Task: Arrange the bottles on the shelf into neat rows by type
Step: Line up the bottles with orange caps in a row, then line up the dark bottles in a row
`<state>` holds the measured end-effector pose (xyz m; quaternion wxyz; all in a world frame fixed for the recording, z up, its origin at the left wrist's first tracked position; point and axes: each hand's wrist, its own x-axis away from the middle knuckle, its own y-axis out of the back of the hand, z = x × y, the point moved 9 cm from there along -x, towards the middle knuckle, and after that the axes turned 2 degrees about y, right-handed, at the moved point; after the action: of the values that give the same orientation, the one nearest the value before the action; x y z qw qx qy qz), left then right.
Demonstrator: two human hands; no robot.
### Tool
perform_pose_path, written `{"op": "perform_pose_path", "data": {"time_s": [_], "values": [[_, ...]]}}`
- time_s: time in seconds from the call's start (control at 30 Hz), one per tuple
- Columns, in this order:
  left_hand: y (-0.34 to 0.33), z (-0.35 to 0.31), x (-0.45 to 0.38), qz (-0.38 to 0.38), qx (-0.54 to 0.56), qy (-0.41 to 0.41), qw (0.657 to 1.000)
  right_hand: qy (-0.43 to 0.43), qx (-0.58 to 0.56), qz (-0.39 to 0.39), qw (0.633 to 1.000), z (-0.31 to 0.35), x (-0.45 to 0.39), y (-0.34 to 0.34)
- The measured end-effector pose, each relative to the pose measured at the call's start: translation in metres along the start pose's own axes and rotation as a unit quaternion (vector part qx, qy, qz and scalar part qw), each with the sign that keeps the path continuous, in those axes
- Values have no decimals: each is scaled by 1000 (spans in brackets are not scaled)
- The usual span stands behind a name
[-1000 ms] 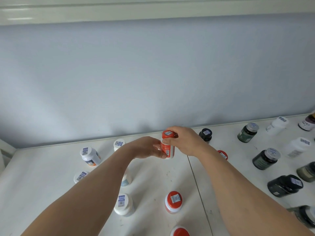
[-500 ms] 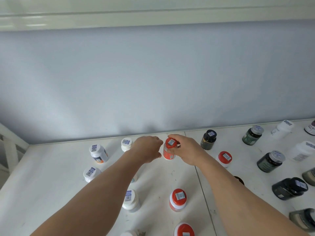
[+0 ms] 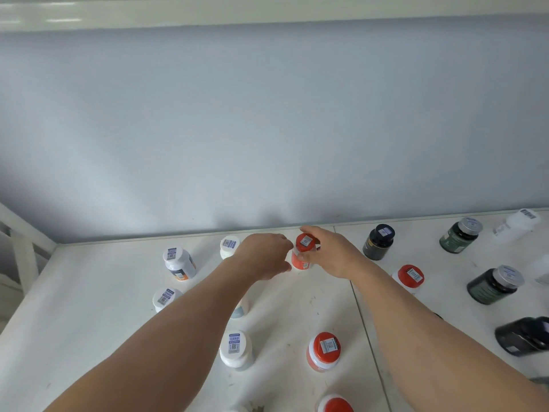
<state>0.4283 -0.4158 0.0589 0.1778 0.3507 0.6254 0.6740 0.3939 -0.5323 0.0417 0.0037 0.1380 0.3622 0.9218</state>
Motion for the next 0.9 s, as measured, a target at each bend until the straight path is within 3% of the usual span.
{"op": "perform_pose_path", "data": {"time_s": [0.27, 0.53, 0.9], "values": [[42, -21, 22, -64, -63, -13, 996, 36, 129, -45, 990, 33, 40, 30], [61, -85, 63, -91, -118, 6, 989, 104, 304, -7, 947, 39, 112, 40], [41, -217, 147, -92, -65, 106, 988, 158, 298, -4, 941, -28, 245, 84]]}}
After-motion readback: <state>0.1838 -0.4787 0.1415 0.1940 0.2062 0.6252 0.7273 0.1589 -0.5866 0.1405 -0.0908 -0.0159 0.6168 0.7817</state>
